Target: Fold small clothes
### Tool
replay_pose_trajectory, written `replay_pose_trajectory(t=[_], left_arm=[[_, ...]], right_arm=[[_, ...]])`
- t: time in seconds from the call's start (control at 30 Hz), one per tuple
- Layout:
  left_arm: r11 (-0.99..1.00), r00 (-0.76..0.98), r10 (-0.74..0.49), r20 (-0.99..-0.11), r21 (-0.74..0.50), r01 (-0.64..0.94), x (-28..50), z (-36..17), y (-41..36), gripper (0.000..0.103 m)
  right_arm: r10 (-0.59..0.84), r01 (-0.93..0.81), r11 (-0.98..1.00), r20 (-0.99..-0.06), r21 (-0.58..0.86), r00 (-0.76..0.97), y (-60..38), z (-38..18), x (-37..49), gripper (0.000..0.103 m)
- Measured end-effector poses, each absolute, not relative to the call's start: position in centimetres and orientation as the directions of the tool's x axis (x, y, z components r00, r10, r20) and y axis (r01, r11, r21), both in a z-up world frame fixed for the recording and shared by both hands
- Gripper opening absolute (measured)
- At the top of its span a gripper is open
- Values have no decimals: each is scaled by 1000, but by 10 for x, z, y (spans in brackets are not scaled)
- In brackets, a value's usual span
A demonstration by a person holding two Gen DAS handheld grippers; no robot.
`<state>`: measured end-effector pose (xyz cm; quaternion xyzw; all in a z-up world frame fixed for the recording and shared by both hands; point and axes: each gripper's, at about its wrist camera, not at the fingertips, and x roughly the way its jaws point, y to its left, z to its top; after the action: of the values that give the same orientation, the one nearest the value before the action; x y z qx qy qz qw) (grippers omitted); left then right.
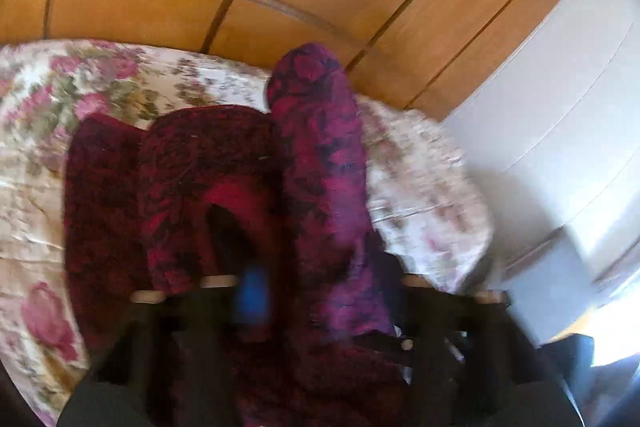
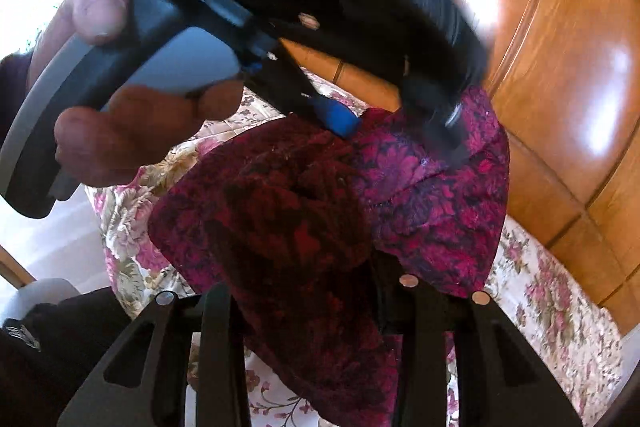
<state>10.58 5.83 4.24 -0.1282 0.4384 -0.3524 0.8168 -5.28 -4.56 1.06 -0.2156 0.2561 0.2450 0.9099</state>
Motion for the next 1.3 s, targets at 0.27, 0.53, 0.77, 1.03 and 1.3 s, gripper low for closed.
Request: replay_pose_trajectory(t=[0.27,0.53,0.77,1.03,1.3], left_arm=[[761,462,-647,-606,-475,442,94,35,63,17],[783,510,-620,-596,-439,440,82,43,74,17],[813,565,-575,-592,-337,475,72,73,71,16],[884,643,-451,-620,-212,416,66,88,106,16],[896,614,-419,-669,-415,159,71,3,171,16]], right_arm=[[469,-627,772,-577,-101,669,-74,17,-56,61],[723,-517,689,-424,508,546,-212,35,-32,77],[582,-408,813,-599,415,550,-197,-13,-5,53],[595,-514,795,-581,323,555,-133,-2,-1,54],[480,-586,808,-638,56,602,-66,-17,-5,72]])
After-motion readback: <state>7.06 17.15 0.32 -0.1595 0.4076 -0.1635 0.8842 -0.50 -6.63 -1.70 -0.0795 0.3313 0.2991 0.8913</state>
